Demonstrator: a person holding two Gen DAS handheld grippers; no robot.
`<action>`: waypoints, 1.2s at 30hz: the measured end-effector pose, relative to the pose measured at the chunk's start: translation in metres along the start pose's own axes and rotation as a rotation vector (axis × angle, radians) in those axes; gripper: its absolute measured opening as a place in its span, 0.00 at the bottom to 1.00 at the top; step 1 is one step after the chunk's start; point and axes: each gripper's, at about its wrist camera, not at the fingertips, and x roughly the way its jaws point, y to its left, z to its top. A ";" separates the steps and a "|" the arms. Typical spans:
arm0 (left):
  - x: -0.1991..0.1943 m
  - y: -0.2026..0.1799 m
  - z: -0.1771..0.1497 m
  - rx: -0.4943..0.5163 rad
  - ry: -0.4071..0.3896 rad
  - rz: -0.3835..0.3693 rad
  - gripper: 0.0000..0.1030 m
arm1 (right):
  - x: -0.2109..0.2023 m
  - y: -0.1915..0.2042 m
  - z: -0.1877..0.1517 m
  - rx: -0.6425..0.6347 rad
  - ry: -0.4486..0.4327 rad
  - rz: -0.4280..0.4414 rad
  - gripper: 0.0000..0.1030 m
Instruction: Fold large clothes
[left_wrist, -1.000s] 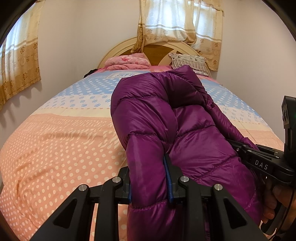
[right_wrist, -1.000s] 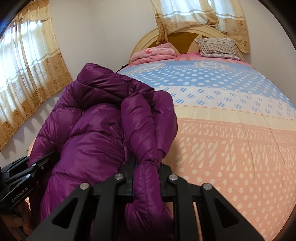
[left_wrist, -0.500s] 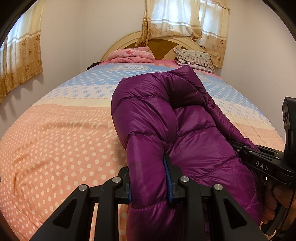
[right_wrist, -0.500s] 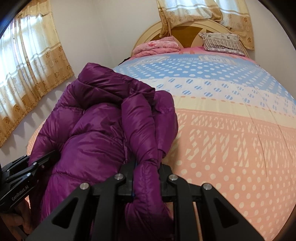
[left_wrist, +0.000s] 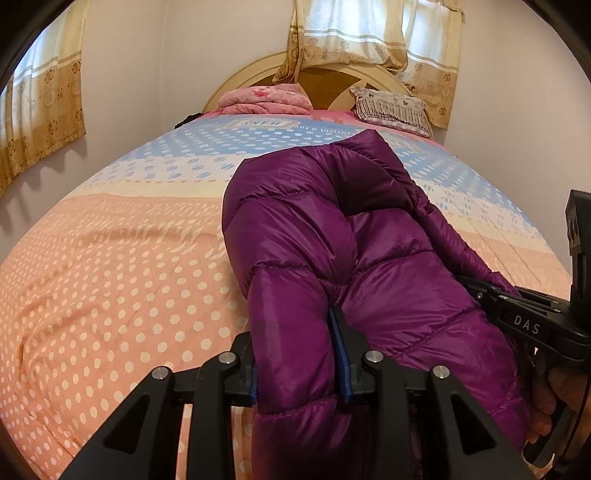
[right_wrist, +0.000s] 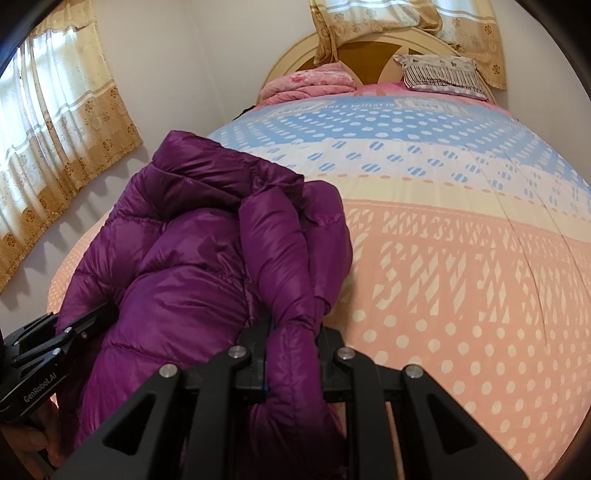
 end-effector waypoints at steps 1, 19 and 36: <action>0.001 0.000 -0.001 -0.006 0.002 0.003 0.38 | 0.001 0.000 0.000 0.001 0.002 -0.001 0.18; 0.016 0.014 -0.017 -0.065 -0.011 0.062 0.77 | 0.014 -0.004 -0.007 0.002 0.023 -0.003 0.26; 0.008 0.010 -0.020 -0.087 -0.023 0.117 0.88 | 0.014 0.001 -0.005 -0.014 0.037 -0.046 0.37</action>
